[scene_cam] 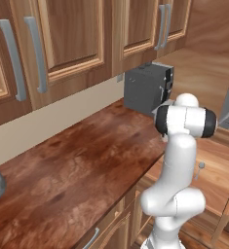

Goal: Organize the utensils by type. Pick up the wooden spoons from the counter and place them in the open cabinet. Then pick up the metallic utensils from the counter and place them in the open drawer.

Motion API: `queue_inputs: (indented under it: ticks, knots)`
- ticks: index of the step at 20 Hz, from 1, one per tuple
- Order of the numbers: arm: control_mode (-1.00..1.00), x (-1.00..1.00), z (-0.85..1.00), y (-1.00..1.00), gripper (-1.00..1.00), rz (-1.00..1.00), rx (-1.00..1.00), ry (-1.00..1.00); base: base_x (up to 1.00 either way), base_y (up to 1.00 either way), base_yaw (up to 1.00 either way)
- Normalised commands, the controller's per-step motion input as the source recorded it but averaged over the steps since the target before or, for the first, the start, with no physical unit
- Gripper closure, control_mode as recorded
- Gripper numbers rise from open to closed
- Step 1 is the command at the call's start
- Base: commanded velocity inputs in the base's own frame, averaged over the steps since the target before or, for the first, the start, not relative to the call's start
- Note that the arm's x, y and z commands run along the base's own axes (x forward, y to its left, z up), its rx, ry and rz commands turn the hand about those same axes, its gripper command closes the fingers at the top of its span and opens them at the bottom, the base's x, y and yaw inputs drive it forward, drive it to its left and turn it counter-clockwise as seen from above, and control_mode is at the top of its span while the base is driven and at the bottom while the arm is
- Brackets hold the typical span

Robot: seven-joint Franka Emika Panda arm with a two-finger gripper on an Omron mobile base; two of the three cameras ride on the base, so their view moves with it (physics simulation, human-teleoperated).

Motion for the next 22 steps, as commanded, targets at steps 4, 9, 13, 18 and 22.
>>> queue_inputs:
  ticks: [4,9,13,18,22]
  knots:
    - [-1.00,-0.24,0.00,-0.77,1.00,-0.37,0.01,0.00,0.00,0.00,0.00]
    - [-1.00,-0.09,-0.02,-0.79,1.00,-0.36,0.00,0.00,0.00,0.00,0.00]
    - [-1.00,-0.30,-0.07,-0.68,1.00,-0.36,0.00,-0.01,0.00,0.00,0.00]
    - [-1.00,-0.33,-0.15,-0.61,1.00,-0.38,0.00,-0.02,0.00,0.00,0.00]
    - [-1.00,-0.13,-0.39,-0.45,1.00,-0.38,0.00,0.00,0.00,0.00,0.00]
